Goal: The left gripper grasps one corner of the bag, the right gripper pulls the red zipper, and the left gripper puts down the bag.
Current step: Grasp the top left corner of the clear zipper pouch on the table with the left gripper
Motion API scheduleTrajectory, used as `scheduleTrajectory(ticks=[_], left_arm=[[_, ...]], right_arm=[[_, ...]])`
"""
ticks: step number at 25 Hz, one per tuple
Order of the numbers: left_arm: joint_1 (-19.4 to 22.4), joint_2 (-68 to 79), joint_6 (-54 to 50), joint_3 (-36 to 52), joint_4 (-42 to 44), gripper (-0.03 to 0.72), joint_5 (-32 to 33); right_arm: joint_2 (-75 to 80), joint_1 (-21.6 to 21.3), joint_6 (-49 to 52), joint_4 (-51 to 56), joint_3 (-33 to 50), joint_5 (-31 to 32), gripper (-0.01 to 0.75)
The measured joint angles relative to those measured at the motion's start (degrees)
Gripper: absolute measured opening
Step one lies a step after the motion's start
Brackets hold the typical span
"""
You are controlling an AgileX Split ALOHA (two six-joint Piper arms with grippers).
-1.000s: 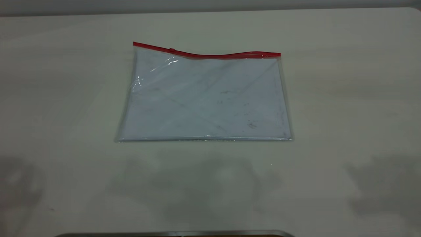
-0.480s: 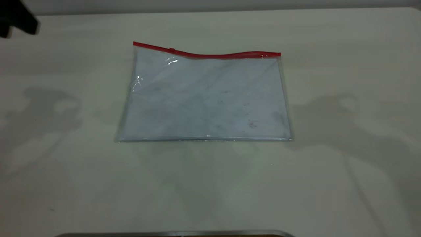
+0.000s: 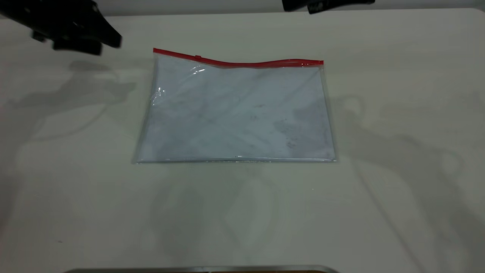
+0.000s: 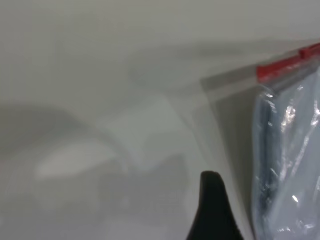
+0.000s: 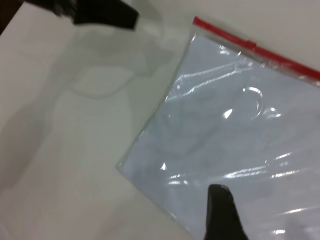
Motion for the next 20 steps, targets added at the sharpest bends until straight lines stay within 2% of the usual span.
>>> scheduleTrajectory(ticks=[4, 8, 17, 20], left_arm=[[-0.12, 7.47, 0.06, -8.17, -0.95, 0.59, 5.01], [-1.75, 11.64, 0.06, -12.85, -0.98, 0.59, 6.85], [-7.76, 15.33, 0.41, -14.9, -1.66, 0.589, 6.47], [-8.51, 15.33, 0.86, -14.97, -1.66, 0.559, 5.99]], right_arm=[[0.15, 0.0, 0.0, 0.94, -0.13, -0.88, 0.508], [0.25, 0.0, 0.0, 1.13, -0.13, -1.72, 0.508], [0.36, 0.0, 0.05, 1.33, -0.13, -2.1, 0.508], [0.36, 0.0, 0.05, 1.33, -0.13, -2.1, 0.508]])
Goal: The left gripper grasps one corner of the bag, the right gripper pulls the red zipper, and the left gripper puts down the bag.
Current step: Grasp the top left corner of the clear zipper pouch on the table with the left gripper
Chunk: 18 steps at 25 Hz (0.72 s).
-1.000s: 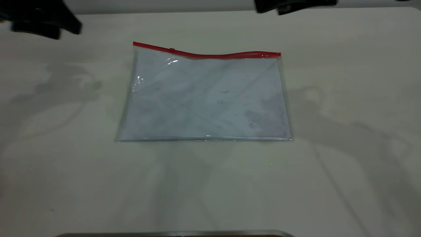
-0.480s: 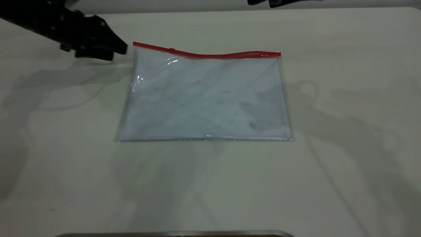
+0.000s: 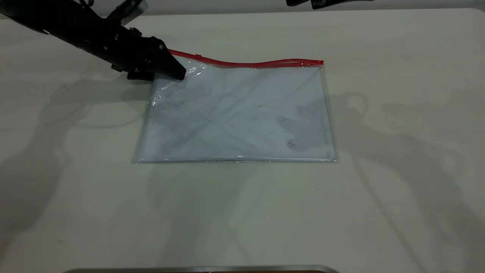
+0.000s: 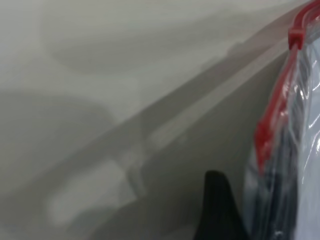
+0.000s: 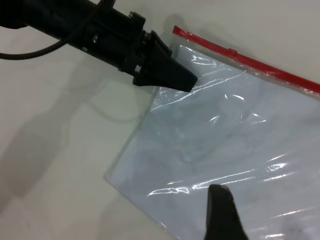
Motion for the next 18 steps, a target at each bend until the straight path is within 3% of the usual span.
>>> scheduleTrajectory(ticks=[2, 8, 10, 18], left_arm=[[-0.5, 0.05, 0.21, 0.0, 0.05, 0.499, -0.12], [-0.79, -0.16, 1.02, 0.0, 0.95, 0.165, 2.3], [-0.79, -0.88, 2.53, 0.0, 2.65, 0.1, 3.82], [-1.57, -7.17, 8.62, 0.0, 11.08, 0.073, 6.07]], right_arm=[[0.12, 0.0, 0.0, 0.05, 0.0, 0.0, 0.508], [3.46, 0.0, -4.01, -0.01, -2.37, 0.0, 0.5], [5.3, 0.0, -6.5, -0.01, -5.02, 0.0, 0.498], [14.14, -0.05, -18.27, -0.64, -18.53, 7.67, 0.477]])
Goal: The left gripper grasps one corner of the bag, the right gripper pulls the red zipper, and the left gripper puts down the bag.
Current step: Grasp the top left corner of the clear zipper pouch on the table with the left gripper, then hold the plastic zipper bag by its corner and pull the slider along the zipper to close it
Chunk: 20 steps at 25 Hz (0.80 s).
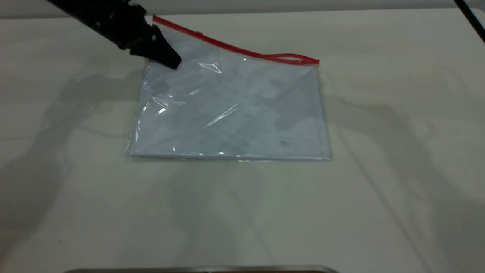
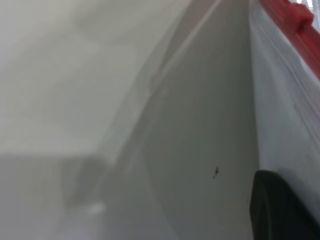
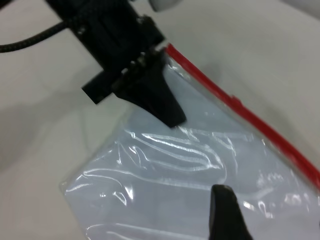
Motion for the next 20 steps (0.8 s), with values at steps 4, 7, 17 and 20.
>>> scheduleTrajectory(ticks=[4, 7, 17, 20], left_arm=[[-0.11, -1.6, 4.19, 0.0, 2.52, 0.073, 0.77], [-0.24, -2.74, 8.29, 0.0, 4.33, 0.073, 1.86], [-2.99, -3.6, 26.9, 0.0, 8.26, 0.073, 4.86], [-4.01, -3.6, 27.77, 0.0, 8.15, 0.073, 4.86]], right_arm=[[5.37, 0.0, -3.38, 1.61, -5.84, 3.4, 0.467], [9.49, 0.0, -4.57, 2.4, -10.0, 4.19, 0.466], [16.96, 2.18, -5.4, 4.99, -16.85, 8.11, 0.466], [18.29, 3.42, -6.55, 4.99, -16.85, 8.36, 0.466]])
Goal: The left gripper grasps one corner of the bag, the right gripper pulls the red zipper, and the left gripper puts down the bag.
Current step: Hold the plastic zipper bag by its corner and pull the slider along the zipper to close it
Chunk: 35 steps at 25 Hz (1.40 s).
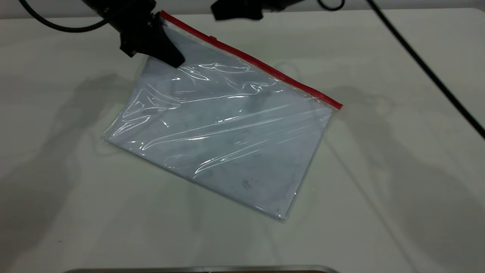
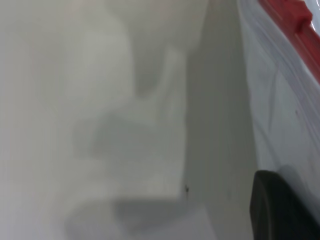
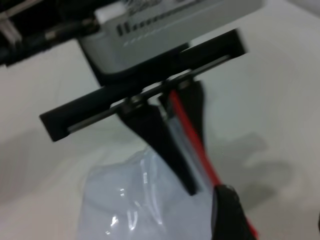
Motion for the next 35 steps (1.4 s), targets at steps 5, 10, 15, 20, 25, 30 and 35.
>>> scheduleTrajectory(ticks=[5, 10, 15, 20, 25, 30, 35], left_arm=[[-0.43, 0.0, 0.18, 0.0, -0.05, 0.073, 0.04], [-0.43, 0.0, 0.29, 0.0, -0.05, 0.073, 0.04], [-0.43, 0.0, 0.34, 0.0, -0.05, 0.073, 0.04], [-0.43, 0.0, 0.41, 0.0, -0.05, 0.073, 0.04], [-0.43, 0.0, 0.41, 0.0, -0.05, 0.073, 0.06], [-0.43, 0.0, 0.4, 0.0, -0.05, 0.073, 0.11], [-0.43, 0.0, 0.4, 0.0, -0.06, 0.073, 0.11]], right_arm=[[1.52, 0.58, -0.69, 0.13, 0.0, 0.06, 0.466], [1.63, 0.58, -0.88, 0.13, -0.09, 0.01, 0.466], [1.84, 0.58, -2.45, 0.95, -0.09, -1.54, 0.466], [3.18, 0.58, -3.09, 2.4, -0.09, -1.94, 0.466], [4.44, 0.58, -3.16, 3.55, -0.09, -1.94, 0.466], [4.66, 0.58, -4.04, 5.26, -0.09, -1.94, 0.463], [4.66, 0.58, -4.3, 5.46, -0.09, -1.83, 0.367]])
